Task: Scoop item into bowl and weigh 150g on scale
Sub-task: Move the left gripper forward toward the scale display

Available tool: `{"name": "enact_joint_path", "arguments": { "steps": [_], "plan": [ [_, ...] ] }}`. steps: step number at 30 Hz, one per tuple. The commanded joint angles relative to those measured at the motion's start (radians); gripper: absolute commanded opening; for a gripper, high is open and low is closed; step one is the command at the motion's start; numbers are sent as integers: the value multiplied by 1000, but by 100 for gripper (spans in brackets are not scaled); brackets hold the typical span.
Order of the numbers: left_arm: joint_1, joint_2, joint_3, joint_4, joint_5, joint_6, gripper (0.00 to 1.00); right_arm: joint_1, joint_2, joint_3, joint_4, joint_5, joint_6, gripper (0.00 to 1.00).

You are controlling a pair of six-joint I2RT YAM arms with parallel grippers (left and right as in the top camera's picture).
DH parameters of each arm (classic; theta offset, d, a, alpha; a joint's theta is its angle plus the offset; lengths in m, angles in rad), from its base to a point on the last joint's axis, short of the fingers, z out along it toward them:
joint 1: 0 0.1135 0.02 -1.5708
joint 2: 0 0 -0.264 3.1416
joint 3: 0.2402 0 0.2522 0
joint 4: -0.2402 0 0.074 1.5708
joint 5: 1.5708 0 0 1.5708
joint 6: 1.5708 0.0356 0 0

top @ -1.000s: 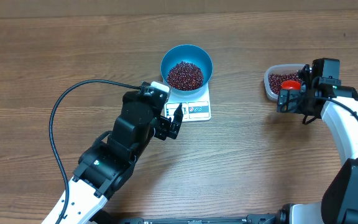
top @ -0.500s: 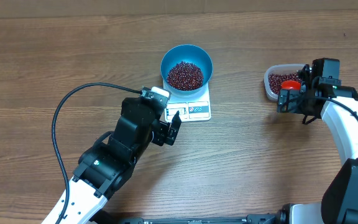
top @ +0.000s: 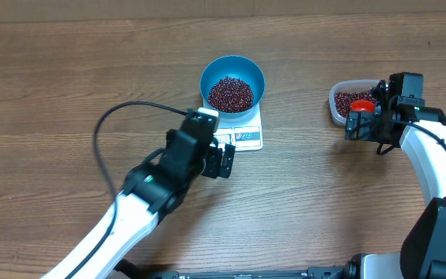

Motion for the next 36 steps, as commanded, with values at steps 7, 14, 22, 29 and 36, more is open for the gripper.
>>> {"name": "enact_joint_path", "arguments": {
  "steps": [7,14,22,29,36],
  "plan": [
    [-4,249,3,4,-6,-190,100,4,3,-6,5,10,-5,100],
    [-4,332,3,9,-10,-281,100,4,3,-6,5,10,-5,100],
    [-4,351,1,29,-34,-328,100,4,3,-6,5,10,-5,100],
    [-40,356,-2,48,-76,-332,100,4,3,-6,5,10,-5,100],
    [-88,384,-9,104,-123,-347,100,4,3,-6,5,10,-5,100]
  ]
}}
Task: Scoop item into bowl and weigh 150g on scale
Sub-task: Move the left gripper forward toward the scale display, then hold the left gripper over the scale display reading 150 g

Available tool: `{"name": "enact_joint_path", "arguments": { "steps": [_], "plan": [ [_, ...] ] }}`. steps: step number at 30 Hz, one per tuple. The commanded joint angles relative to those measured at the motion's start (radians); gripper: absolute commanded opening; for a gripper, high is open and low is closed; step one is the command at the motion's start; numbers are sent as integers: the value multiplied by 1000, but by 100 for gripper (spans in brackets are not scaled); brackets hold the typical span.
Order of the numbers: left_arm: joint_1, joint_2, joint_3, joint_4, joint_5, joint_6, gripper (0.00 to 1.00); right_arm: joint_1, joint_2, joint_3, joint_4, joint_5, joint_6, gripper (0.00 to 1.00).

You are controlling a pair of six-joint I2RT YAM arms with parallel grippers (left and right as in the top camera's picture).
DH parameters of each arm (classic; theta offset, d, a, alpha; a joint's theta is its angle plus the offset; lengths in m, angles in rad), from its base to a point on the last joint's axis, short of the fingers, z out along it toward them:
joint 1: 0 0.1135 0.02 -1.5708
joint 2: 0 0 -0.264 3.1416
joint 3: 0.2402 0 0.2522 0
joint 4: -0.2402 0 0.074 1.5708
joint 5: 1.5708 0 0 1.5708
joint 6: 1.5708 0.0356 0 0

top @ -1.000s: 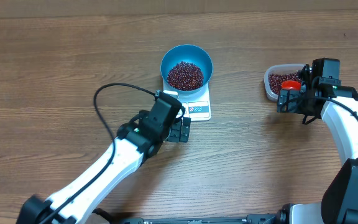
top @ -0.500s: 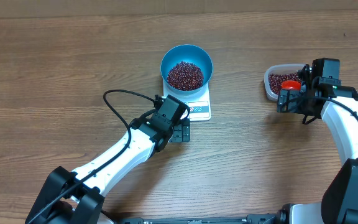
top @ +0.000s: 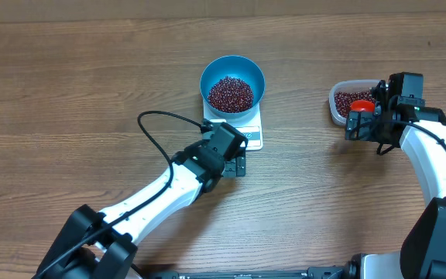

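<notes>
A blue bowl [top: 233, 68] filled with dark red beans stands on the small white scale [top: 248, 136] at the table's middle. My left gripper [top: 238, 166] sits just in front of the scale's front edge, pointing toward it; its fingers show only as a dark block, so their state is unclear. At the right, a clear tub of red beans [top: 347, 99] rests on the table. My right gripper [top: 361, 118] is at the tub's near right side, shut on a red scoop [top: 363, 106].
The wooden table [top: 68, 93] stretches wide to the left and in front. A black cable [top: 157, 128] loops up from the left arm, to the left of the scale.
My left gripper has moved right, from beside the scale's front left corner to just below its front edge. The arm now lies lower and flatter. The right arm, scoop and bowl are unchanged.
</notes>
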Motion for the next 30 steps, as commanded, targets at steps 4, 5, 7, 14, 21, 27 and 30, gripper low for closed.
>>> {"name": "enact_joint_path", "arguments": {
  "steps": [4,5,7,14,21,27,30],
  "plan": [
    [-10,32,-9,20,-47,-47,100,4,3,-6,5,9,-5,100],
    [-10,36,-9,23,-47,-50,100,4,3,-6,5,9,-5,100],
    [-9,46,-9,26,-47,-52,100,4,3,-6,5,9,-5,100],
    [-8,60,-9,23,-69,-74,100,4,3,-6,5,9,-5,100],
    [-8,60,-9,24,-71,-81,99,4,3,-6,5,9,-5,100],
    [-7,60,-8,37,-61,-80,100,4,3,-6,5,9,-5,100],
    [-7,60,-2,36,-55,-80,100,4,3,-6,5,9,-5,100]
  ]
}}
